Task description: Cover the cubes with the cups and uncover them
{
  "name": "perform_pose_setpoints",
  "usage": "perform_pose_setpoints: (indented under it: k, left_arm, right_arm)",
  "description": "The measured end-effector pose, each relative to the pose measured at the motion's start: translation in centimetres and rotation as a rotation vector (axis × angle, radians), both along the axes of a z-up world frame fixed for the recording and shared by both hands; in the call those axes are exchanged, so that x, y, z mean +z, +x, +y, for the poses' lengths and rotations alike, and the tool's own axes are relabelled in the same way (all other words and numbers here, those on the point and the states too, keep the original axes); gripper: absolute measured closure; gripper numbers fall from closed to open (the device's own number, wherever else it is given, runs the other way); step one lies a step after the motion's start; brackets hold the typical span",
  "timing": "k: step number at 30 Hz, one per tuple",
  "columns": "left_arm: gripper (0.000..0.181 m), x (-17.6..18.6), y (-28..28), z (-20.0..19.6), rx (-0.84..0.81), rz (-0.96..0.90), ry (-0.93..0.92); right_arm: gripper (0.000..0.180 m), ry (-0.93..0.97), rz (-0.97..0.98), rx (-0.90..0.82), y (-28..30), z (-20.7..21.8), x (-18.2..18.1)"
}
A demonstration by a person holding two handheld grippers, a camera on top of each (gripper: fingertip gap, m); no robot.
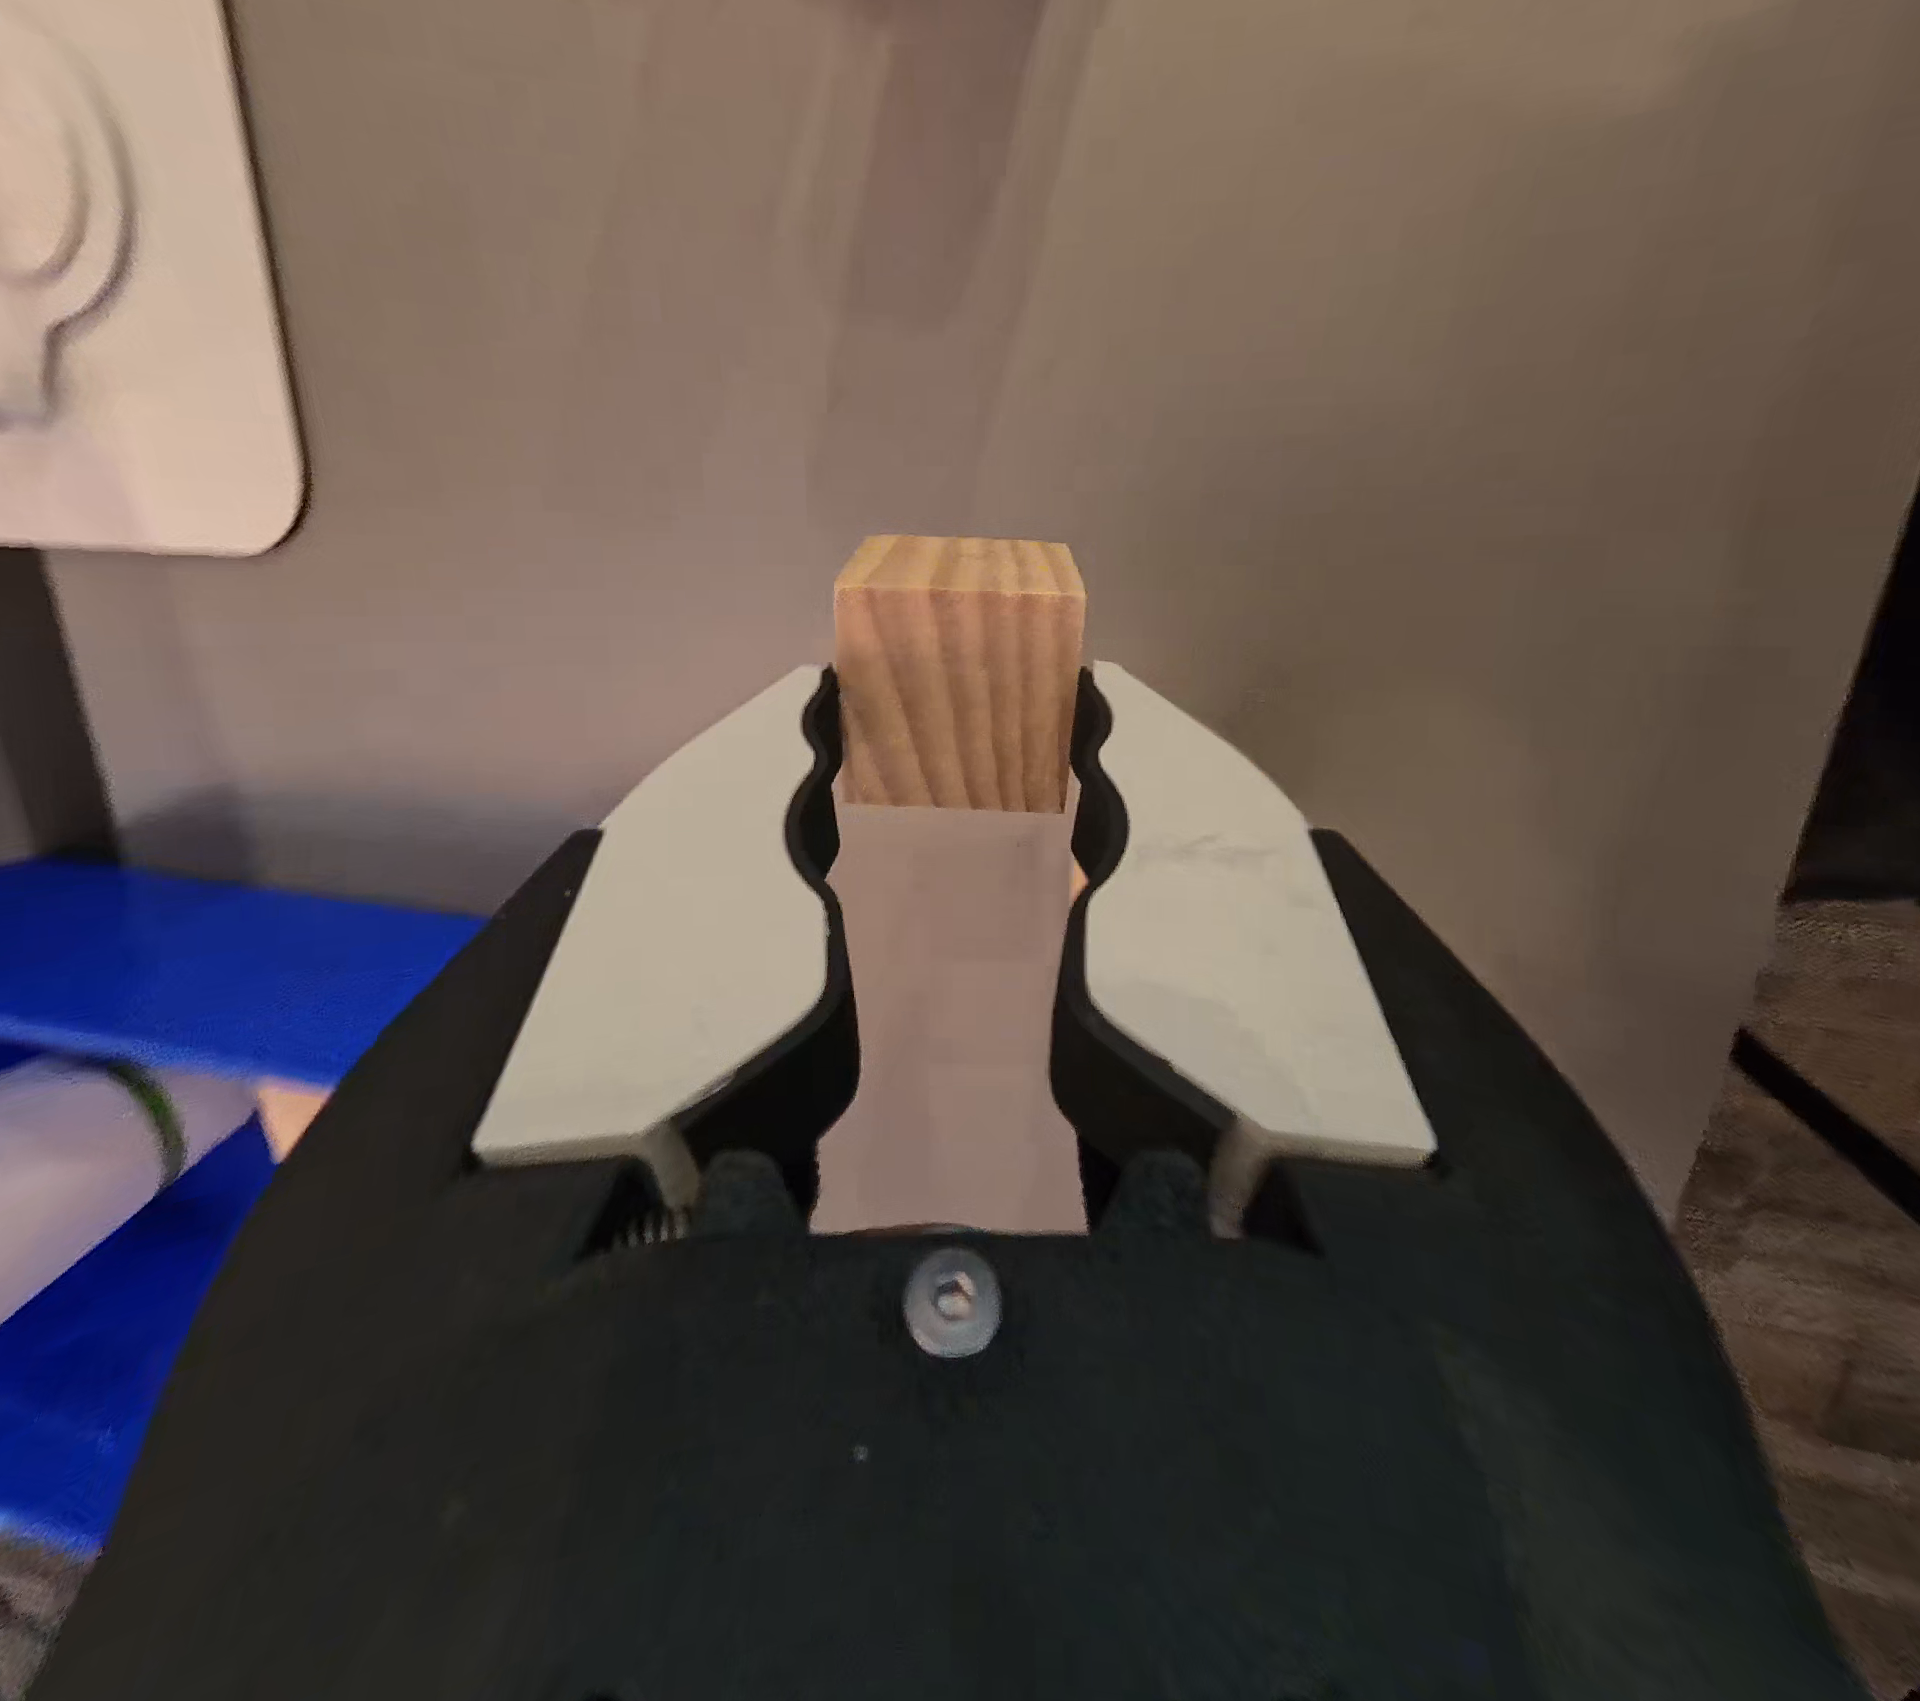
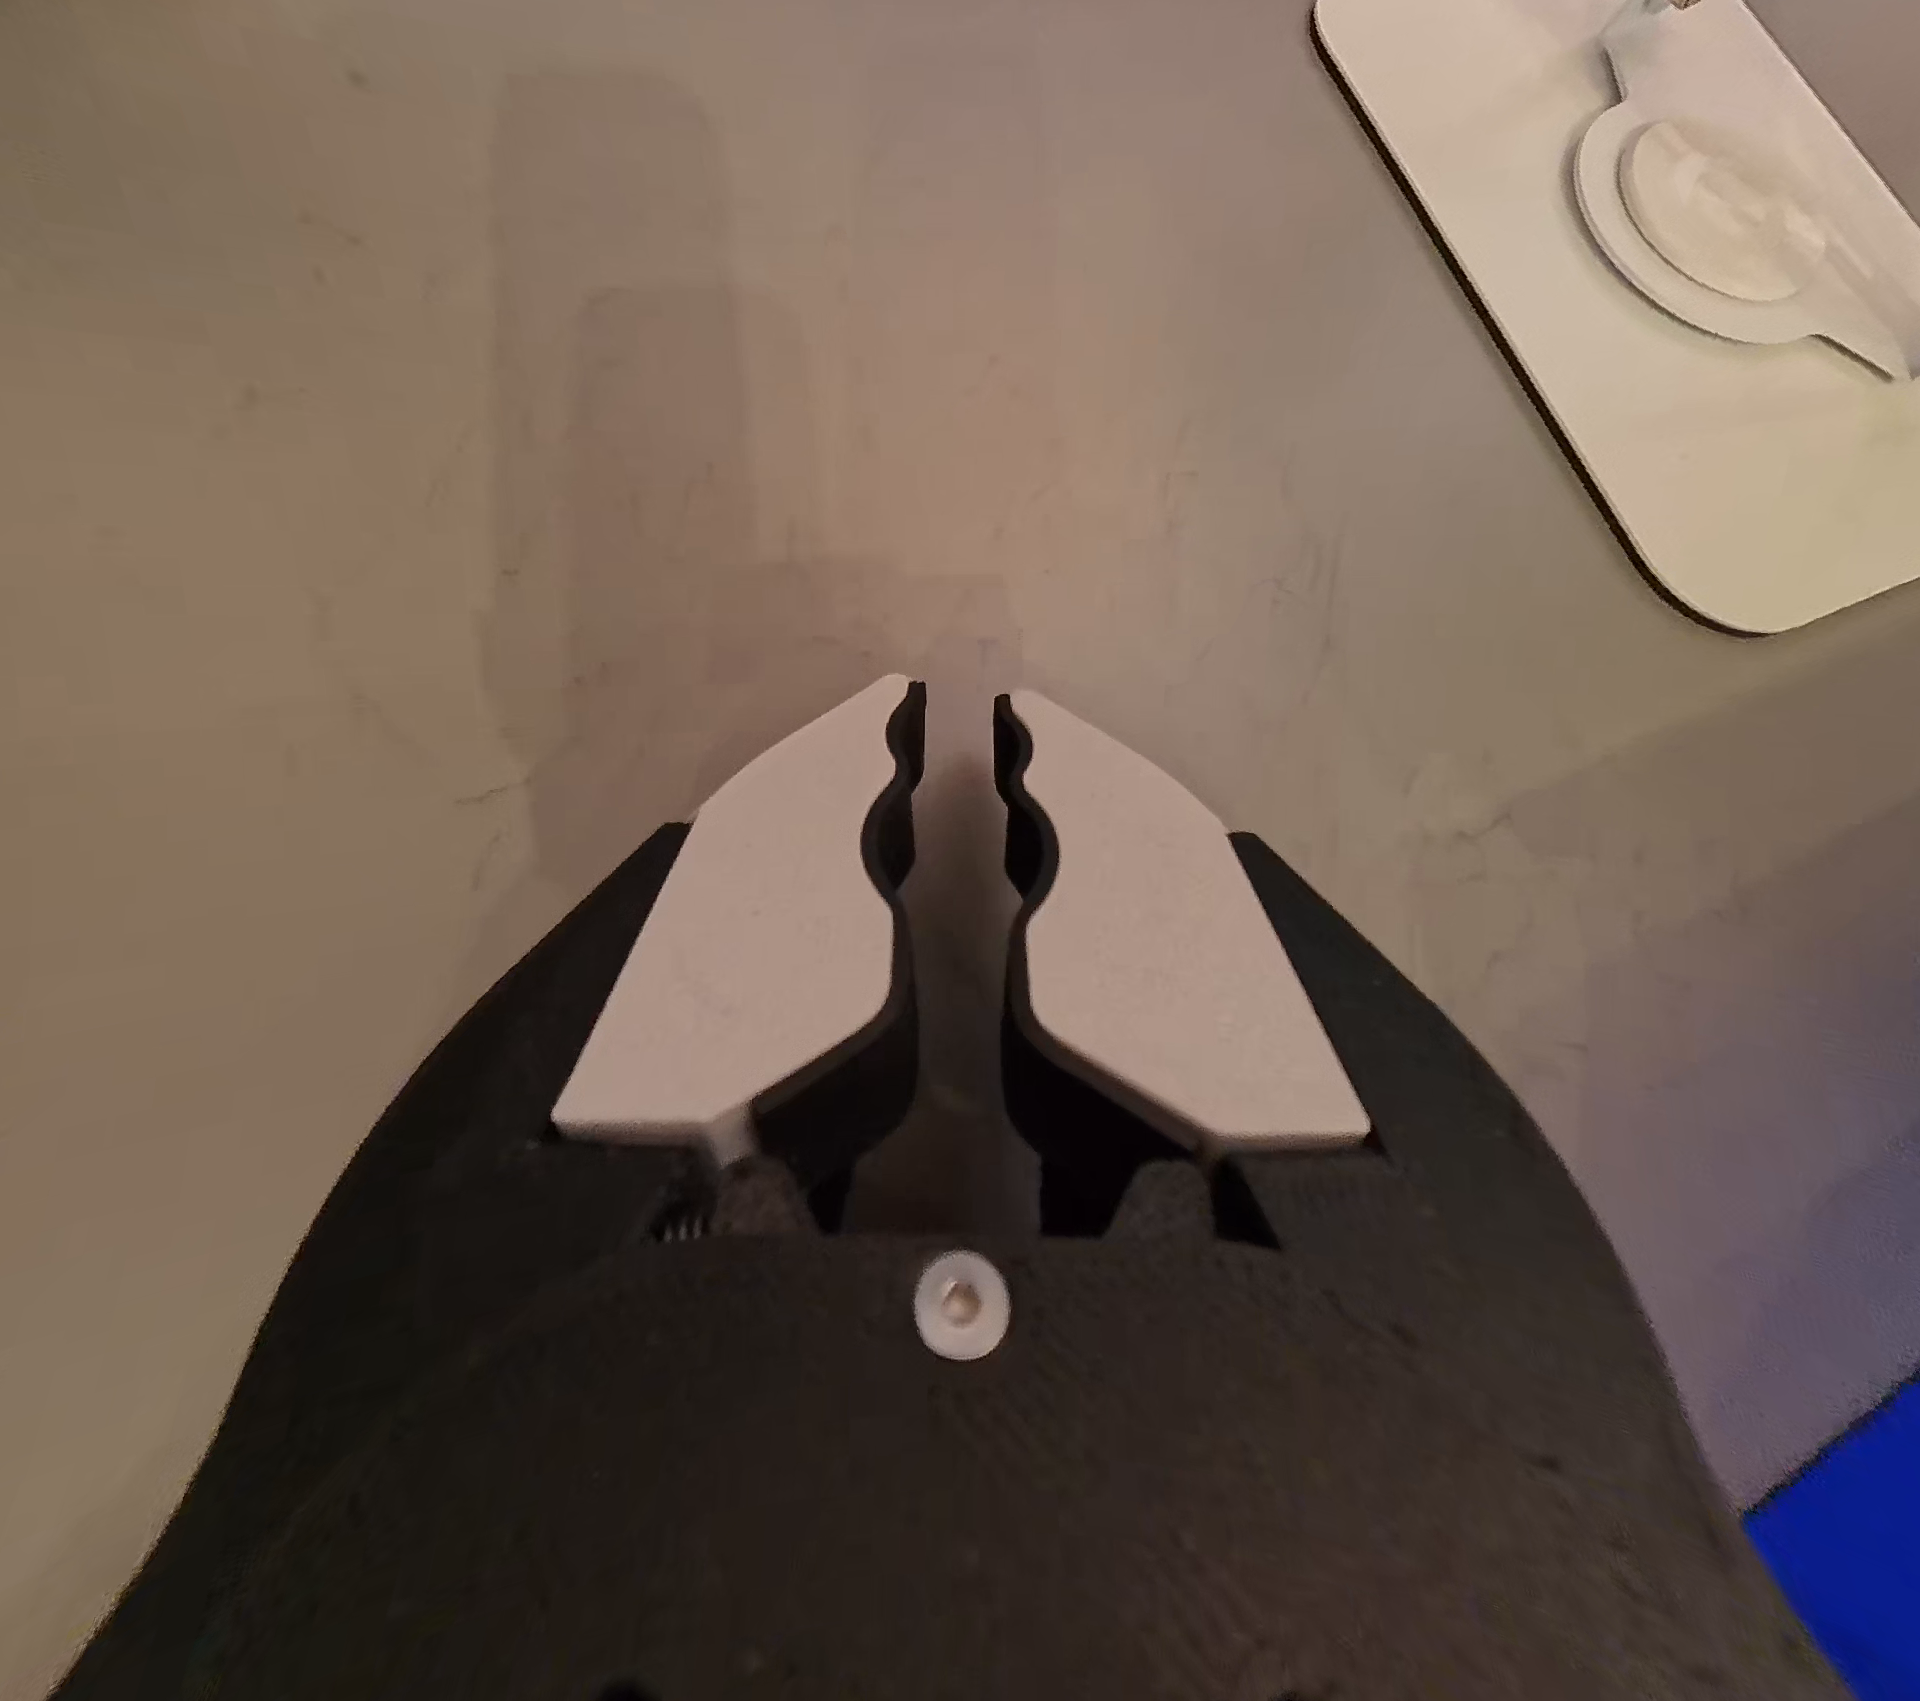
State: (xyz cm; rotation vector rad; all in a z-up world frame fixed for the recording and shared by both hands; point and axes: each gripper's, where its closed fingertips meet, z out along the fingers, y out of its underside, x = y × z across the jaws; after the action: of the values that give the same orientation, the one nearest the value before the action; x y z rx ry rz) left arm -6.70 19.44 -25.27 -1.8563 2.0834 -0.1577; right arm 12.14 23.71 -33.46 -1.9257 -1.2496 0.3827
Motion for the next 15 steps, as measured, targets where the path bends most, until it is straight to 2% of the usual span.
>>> perform_pose_setpoints:
  k: [6,15]
  left_arm:
    - [0.139,-3.4,4.0,-2.6,-0.007,0.030,-0.073]
    - [0.139,-6.0,6.5,-3.3,0.001,0.097,-0.105]
  right_arm:
    - [0.167,-0.005,-0.004,0.012,0.0,-0.2,-0.1]
    - [0.167,-0.013,-0.006,0.026,0.1,-0.4,-0.1]
